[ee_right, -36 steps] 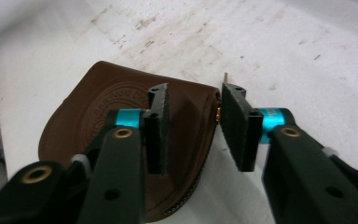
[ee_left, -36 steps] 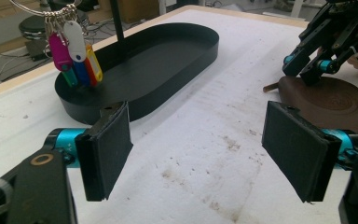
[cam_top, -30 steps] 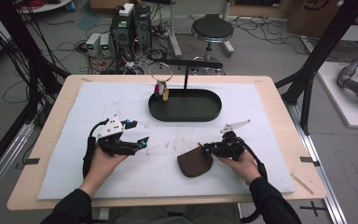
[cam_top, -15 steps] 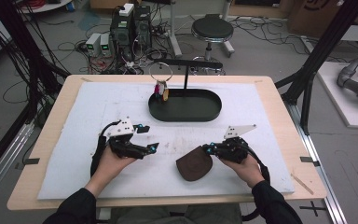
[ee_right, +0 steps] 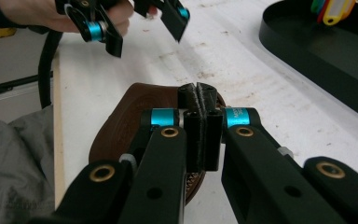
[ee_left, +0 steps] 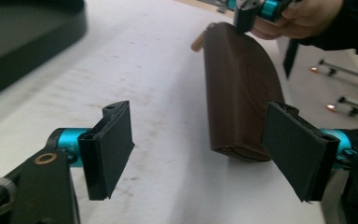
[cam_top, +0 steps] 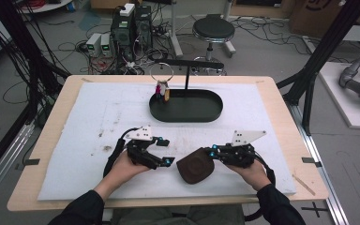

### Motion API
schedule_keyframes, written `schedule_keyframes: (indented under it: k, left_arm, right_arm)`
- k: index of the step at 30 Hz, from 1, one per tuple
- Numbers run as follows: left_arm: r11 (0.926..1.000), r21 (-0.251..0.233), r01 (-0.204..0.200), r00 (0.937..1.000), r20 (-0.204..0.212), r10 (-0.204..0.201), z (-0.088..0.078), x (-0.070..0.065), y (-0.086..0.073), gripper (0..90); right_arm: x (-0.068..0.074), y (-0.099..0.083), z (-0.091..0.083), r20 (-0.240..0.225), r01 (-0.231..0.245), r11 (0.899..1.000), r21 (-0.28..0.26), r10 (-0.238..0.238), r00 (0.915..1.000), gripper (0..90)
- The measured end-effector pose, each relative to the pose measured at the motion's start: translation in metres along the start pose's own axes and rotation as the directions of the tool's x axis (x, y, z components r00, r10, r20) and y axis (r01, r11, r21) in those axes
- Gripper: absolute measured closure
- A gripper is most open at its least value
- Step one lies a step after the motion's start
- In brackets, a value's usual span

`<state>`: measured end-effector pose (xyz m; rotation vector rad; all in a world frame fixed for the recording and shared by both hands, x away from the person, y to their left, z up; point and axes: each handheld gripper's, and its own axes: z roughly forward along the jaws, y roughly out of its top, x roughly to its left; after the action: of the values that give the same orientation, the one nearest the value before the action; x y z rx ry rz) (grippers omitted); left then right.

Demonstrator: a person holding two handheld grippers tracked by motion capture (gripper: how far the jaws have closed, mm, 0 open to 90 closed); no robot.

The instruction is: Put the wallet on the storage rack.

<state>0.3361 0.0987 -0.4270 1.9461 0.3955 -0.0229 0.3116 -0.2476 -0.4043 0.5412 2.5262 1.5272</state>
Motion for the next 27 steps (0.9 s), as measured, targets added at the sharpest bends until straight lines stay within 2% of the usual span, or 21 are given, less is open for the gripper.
schedule_keyframes:
  k: [2,3,4,5,6,8,9,10,11,12,13,15,21,26,27]
  left_arm:
    - [0.9997,0.023,0.003,0.9989,0.047,-0.004,0.009,-0.001,-0.001,27.6]
    - [0.9997,0.023,0.003,0.9989,0.047,-0.004,0.009,-0.001,-0.001,28.3]
    - [0.9994,0.034,0.011,0.9972,0.074,-0.013,0.015,-0.001,-0.002,29.3]
    - [0.9994,0.034,0.011,0.9972,0.074,-0.013,0.015,-0.001,-0.002,30.1]
    - [0.9984,0.053,0.022,0.9947,0.099,-0.027,0.021,-0.001,-0.003,30.4]
    - [0.9962,0.082,0.03,0.9918,0.122,-0.04,0.029,0.0,-0.004,31.0]
    - [0.9962,0.082,0.03,0.9918,0.122,-0.04,0.029,0.0,-0.004,31.6]
    - [0.9927,0.118,0.027,0.9895,0.138,-0.043,0.036,-0.001,-0.007,32.5]
    - [0.9927,0.118,0.027,0.9895,0.138,-0.043,0.036,-0.001,-0.007,33.8]
    - [0.9906,0.133,0.033,0.9852,0.162,-0.054,0.04,-0.001,-0.008,36.2]
    - [0.9906,0.133,0.033,0.9852,0.162,-0.054,0.04,-0.001,-0.008,38.6]
    - [0.9907,0.134,0.021,0.979,0.198,-0.047,0.041,-0.002,-0.008,47.1]
    - [0.9923,0.119,0.034,0.9764,0.208,-0.059,0.037,0.0,-0.007,58.7]
    - [0.9965,0.083,-0.012,0.9825,0.186,-0.004,0.028,-0.002,-0.001,64.1]
    - [0.997,0.072,-0.028,0.9834,0.181,0.014,0.025,-0.003,0.001,65.2]
  right_arm:
    - [0.001,0.0,-0.003,-0.011,0.017,1.0,-0.004,-0.017,0.9998,90.0]
    - [0.002,-0.001,-0.003,-0.013,0.024,1.0,-0.007,-0.024,0.9996,90.0]
    - [0.003,-0.001,-0.005,-0.014,0.029,1.0,-0.008,-0.029,0.9995,90.0]
    - [0.003,-0.001,-0.005,-0.014,0.029,1.0,-0.008,-0.029,0.9995,90.0]
    - [0.003,-0.001,-0.006,-0.022,0.037,0.999,-0.011,-0.038,0.999,90.0]
    - [0.004,-0.002,-0.008,-0.024,0.045,0.999,-0.011,-0.045,0.9987,90.0]
    - [0.004,-0.002,-0.008,-0.026,0.048,0.999,-0.011,-0.048,0.9985,90.0]
    - [0.005,-0.002,-0.009,-0.028,0.053,0.999,-0.013,-0.053,0.9982,90.0]
    - [0.005,-0.002,-0.009,-0.028,0.053,0.999,-0.013,-0.053,0.9982,90.0]
    - [0.005,-0.003,-0.01,-0.026,0.058,0.998,-0.009,-0.058,0.998,90.0]
    - [0.005,-0.003,-0.01,-0.024,0.059,0.998,-0.01,-0.059,0.998,90.0]
    - [0.005,-0.003,-0.011,-0.033,0.061,0.998,-0.01,-0.061,0.9976,90.0]
    - [0.004,-0.003,-0.012,-0.051,0.062,0.998,-0.019,-0.062,0.9967,90.0]
    - [0.002,-0.003,-0.015,-0.072,0.058,0.998,-0.035,-0.06,0.9956,87.6]
    - [0.002,-0.003,-0.015,-0.071,0.056,0.998,-0.041,-0.059,0.9957,81.7]
